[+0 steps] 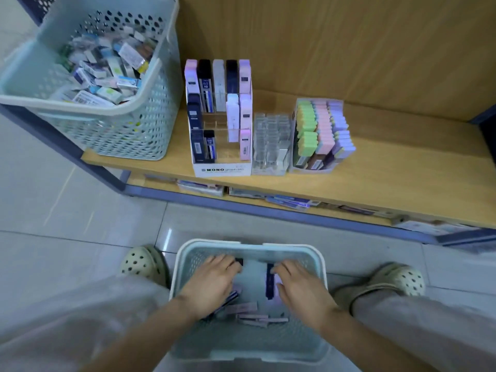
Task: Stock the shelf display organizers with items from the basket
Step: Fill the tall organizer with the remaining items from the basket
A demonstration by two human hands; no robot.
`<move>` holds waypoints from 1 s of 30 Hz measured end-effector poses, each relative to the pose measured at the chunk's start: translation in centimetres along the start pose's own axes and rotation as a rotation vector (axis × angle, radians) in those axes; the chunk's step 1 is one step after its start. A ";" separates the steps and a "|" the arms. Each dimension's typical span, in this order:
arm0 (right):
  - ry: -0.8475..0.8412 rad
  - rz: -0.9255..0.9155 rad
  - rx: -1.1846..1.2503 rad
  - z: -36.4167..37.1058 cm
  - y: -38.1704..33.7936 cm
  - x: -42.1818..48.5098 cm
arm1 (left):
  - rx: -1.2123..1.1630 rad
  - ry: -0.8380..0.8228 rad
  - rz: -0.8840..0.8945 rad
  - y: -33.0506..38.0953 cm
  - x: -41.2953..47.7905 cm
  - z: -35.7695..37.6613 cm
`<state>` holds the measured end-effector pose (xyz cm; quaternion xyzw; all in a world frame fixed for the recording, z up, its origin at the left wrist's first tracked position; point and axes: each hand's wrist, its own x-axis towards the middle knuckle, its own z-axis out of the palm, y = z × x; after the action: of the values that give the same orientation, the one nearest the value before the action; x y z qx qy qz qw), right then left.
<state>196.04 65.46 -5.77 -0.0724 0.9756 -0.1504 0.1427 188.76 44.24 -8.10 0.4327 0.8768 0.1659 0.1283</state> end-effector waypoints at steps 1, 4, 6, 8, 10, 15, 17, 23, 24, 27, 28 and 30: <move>-0.078 0.048 0.046 1.3 -0.1 -0.2 | -0.050 -0.056 -0.081 -0.3 -0.7 1.1; -0.268 0.095 0.159 4.8 0.2 -0.5 | -0.165 -0.223 -0.295 -1.8 -2.3 4.9; -0.330 0.182 0.290 6.8 0.2 -0.4 | -0.288 -0.291 -0.392 -2.4 -2.9 6.6; -0.367 0.212 0.389 8.6 -0.1 -0.1 | -0.388 -0.307 -0.462 -2.2 -2.8 7.8; -0.416 0.206 0.436 10.1 -0.4 0.3 | -0.474 -0.320 -0.553 -1.9 -2.4 8.7; -0.523 0.201 0.504 12.2 -0.5 1.1 | -0.452 -0.348 -0.638 -2.0 -2.2 11.1; -0.559 0.204 0.492 12.8 -0.5 1.1 | -0.443 -0.380 -0.674 -2.1 -2.2 11.7; -0.648 0.232 0.382 13.4 -0.1 1.6 | -0.388 -0.333 -0.647 -2.7 -2.2 12.9; -0.655 0.226 0.357 13.3 0.1 1.6 | -0.350 -0.347 -0.627 -2.7 -2.2 13.0; -0.709 0.236 0.382 12.8 0.3 1.7 | -0.302 -0.364 -0.615 -2.7 -2.2 13.0; -0.723 0.254 0.427 12.7 0.3 1.6 | -0.319 -0.362 -0.632 -2.6 -2.3 13.0; -0.716 0.295 0.467 12.1 0.4 1.2 | -0.250 -0.389 -0.609 -2.7 -2.0 12.9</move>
<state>198.47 62.27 -17.26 0.0541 0.8046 -0.3100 0.5036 192.82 43.44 -20.81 0.1569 0.8974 0.1407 0.3875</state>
